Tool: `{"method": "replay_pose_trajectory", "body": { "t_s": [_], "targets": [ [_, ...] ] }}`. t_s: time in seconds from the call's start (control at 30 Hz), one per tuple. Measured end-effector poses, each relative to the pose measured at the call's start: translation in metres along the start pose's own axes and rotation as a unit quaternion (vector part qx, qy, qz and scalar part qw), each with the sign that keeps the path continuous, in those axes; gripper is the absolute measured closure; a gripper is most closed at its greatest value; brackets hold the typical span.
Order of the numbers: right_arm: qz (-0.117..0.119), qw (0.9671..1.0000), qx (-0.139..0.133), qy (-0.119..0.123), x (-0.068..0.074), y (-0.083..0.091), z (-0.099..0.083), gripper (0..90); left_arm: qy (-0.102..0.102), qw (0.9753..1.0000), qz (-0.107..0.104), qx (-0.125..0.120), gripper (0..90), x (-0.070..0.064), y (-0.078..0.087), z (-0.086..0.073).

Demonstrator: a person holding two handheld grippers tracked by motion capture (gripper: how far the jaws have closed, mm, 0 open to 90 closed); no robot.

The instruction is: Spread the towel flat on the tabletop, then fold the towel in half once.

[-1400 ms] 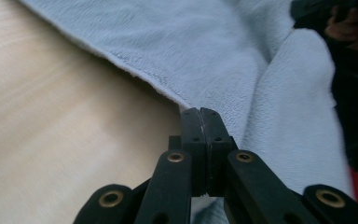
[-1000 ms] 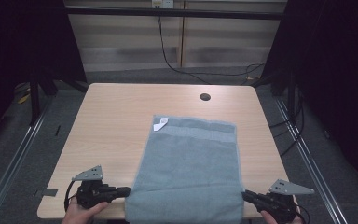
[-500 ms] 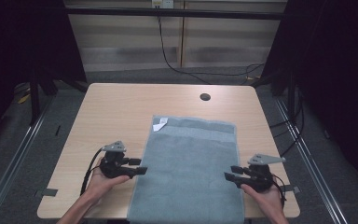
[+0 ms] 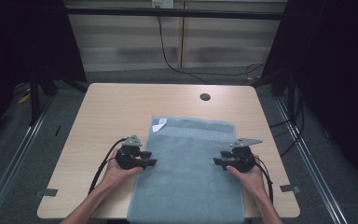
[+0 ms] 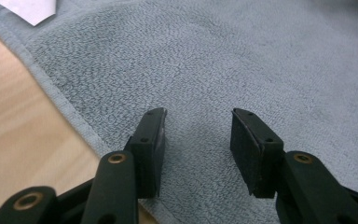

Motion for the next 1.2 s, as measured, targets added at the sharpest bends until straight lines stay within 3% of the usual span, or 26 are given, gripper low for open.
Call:
{"method": "replay_pose_trajectory", "body": {
  "t_s": [0.1, 0.3, 0.47, 0.57, 0.73, 0.8, 0.87, 0.93, 1.0, 1.1, 1.2],
  "targets": [
    [0.003, 0.9999, 0.011, -0.002, 0.002, -0.006, -0.002, 49.1, 0.0, 1.0, -0.005, 0.001, 58.2, -0.004, 0.009, -0.01],
    [0.042, 0.9991, 0.004, 0.002, 0.021, -0.01, -0.002, 48.6, 0.026, 0.9994, -0.018, -0.011, 58.3, -0.013, 0.031, -0.031],
    [0.043, 0.9988, 0.009, 0.02, 0.035, -0.005, -0.006, 48.4, 0.035, 0.9991, -0.022, -0.006, 55.7, -0.024, 0.036, -0.039],
    [0.043, 0.9984, 0.013, 0.035, 0.042, 0.0, -0.01, 48.4, 0.028, 0.9994, -0.02, -0.004, 52.7, -0.033, 0.037, -0.044],
    [0.049, 0.9976, 0.007, 0.049, 0.052, 0.01, -0.019, 47.7, 0.043, 0.9979, -0.047, -0.006, 47.4, -0.048, 0.043, -0.054],
    [0.053, 0.9971, 0.012, 0.053, 0.055, 0.014, -0.022, 47.2, 0.035, 0.9977, -0.058, 0.001, 45.9, -0.052, 0.044, -0.056],
    [0.058, 0.9965, 0.015, 0.059, 0.058, 0.017, -0.025, 44.3, 0.04, 0.9971, -0.065, 0.0, 41.7, -0.054, 0.045, -0.057],
    [0.053, 0.9965, 0.01, 0.064, 0.059, 0.018, -0.026, 43.5, 0.036, 0.9969, -0.07, 0.003, 37.8, -0.055, 0.045, -0.055],
    [0.067, 0.9964, 0.023, 0.048, 0.058, 0.019, -0.024, 39.4, 0.037, 0.9971, -0.066, -0.008, 32.9, -0.054, 0.045, -0.051],
    [0.073, 0.9969, 0.011, 0.028, 0.049, 0.018, -0.014, 37.9, 0.035, 0.9975, -0.058, -0.023, 30.1, -0.049, 0.047, -0.043],
    [0.054, 0.9985, 0.001, 0.009, 0.034, 0.017, -0.002, 33.8, 0.041, 0.9969, -0.055, -0.039, 29.1, -0.04, 0.047, -0.034]
  ]
}}
Point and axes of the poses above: each handheld gripper's, and its own axes: y roughly backward along the jaws, z roughly out of its top, x roughly to its left, the point moved 5 cm from there along -y, roughly forward along the jaws, and after that the axes turned 12 degrees about -z, right-handed, at the moved point
